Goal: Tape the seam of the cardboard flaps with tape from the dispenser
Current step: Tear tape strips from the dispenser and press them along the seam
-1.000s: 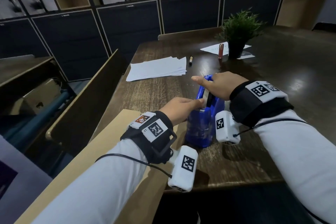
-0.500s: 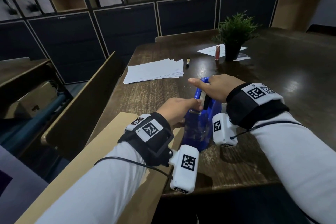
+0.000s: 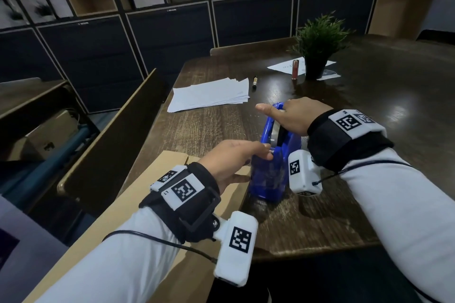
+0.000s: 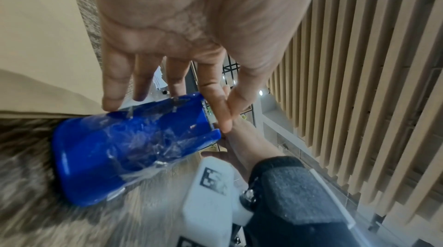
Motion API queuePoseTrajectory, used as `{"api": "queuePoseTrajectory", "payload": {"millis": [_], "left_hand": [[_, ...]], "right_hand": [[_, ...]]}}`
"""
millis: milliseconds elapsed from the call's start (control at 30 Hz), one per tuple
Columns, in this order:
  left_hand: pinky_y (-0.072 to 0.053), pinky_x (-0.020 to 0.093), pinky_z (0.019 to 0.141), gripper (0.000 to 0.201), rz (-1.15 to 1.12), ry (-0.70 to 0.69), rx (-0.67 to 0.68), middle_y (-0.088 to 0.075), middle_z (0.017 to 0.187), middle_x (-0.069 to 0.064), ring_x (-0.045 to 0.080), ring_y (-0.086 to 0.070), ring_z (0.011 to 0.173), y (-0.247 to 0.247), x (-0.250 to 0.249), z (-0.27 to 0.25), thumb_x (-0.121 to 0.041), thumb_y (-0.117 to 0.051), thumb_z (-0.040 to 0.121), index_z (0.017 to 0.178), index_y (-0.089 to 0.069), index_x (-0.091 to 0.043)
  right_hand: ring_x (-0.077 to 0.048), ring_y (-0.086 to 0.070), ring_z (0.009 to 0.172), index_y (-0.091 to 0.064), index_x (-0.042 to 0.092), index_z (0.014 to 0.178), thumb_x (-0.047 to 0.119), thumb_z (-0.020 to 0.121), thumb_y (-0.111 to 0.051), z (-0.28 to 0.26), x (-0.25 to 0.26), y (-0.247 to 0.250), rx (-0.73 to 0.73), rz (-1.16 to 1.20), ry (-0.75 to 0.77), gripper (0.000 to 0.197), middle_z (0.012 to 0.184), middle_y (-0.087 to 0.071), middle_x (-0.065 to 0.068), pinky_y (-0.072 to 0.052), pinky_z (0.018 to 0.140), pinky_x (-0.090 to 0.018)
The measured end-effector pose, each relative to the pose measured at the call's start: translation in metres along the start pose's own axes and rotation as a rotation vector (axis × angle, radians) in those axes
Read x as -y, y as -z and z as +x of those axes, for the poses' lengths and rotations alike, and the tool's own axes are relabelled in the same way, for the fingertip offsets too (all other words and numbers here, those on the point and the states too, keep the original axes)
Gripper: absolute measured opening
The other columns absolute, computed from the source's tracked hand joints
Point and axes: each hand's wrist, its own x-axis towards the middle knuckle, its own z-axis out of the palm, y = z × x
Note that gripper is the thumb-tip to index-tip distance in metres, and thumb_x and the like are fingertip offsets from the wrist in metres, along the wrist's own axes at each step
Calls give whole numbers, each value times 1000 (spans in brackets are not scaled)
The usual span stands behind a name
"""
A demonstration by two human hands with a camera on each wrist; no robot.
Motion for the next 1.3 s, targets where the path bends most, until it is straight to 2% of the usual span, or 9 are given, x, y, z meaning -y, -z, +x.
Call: {"api": "queuePoseTrajectory", "payload": {"millis": [200,467,600,700,867,1133,1200,1267,1300], "left_hand": [[-49,30,81,23,-19,-7,16,-71,83,-11,6,-59,82,1,8,-2,-19,-63,86,63,-68,-19],[-50,24,75,25,26,-52,25,-65,75,-11,2,-59,77,0,18,-2,-21,-61,90,66,-66,-22],[-50,16,63,35,80,-113,32,-65,73,-15,-5,-61,69,3,21,-1,-19,-59,93,58,-57,-22],[-49,19,67,36,154,-151,39,-66,73,-16,-1,-61,73,5,22,0,-21,-58,93,59,-49,-20],[-45,30,77,40,299,-179,51,-67,79,-11,9,-58,83,12,19,4,-27,-60,92,53,-56,-28],[-41,23,70,28,461,-200,134,-68,79,-13,-7,-58,66,22,9,6,-30,-60,92,67,-56,-18],[-46,27,74,26,529,-206,156,-68,86,-14,-6,-61,74,25,7,6,-29,-62,91,67,-61,-19],[-46,32,87,25,614,-205,185,-66,99,-18,2,-61,102,30,4,3,-30,-62,90,66,-65,-24],[-45,30,89,24,636,-201,191,-66,105,-19,1,-58,109,34,2,0,-31,-61,90,67,-66,-26]], "right_hand": [[-22,-58,73,-65,4,77,84,76,-6,1,1,0,5,-8,-4,99,76,-61,-12,-46,76,-36],[-23,-57,76,-57,10,68,84,75,-6,3,-1,-1,9,-3,2,90,75,-57,-10,-45,78,-37],[-24,-57,76,-57,10,66,88,69,-3,6,-2,-1,17,10,9,94,74,-57,-10,-46,79,-38],[-23,-58,76,-60,9,68,86,72,-4,5,-1,-1,21,3,5,95,75,-59,-11,-46,79,-37],[-21,-58,75,-59,10,70,85,75,-6,2,1,0,20,-13,-14,92,76,-60,-11,-46,77,-36],[-22,-57,78,-60,10,72,86,73,-6,1,1,0,17,-4,-47,94,84,-61,-10,-44,75,-35],[-22,-57,78,-60,11,72,88,71,-4,1,2,0,30,-4,-50,95,86,-62,-10,-44,75,-35],[-23,-58,81,-61,11,73,88,70,-4,1,1,1,38,2,-54,96,89,-62,-10,-44,77,-36],[-24,-58,83,-62,11,75,88,71,-5,1,1,2,40,12,-55,96,91,-63,-11,-44,78,-36]]}}
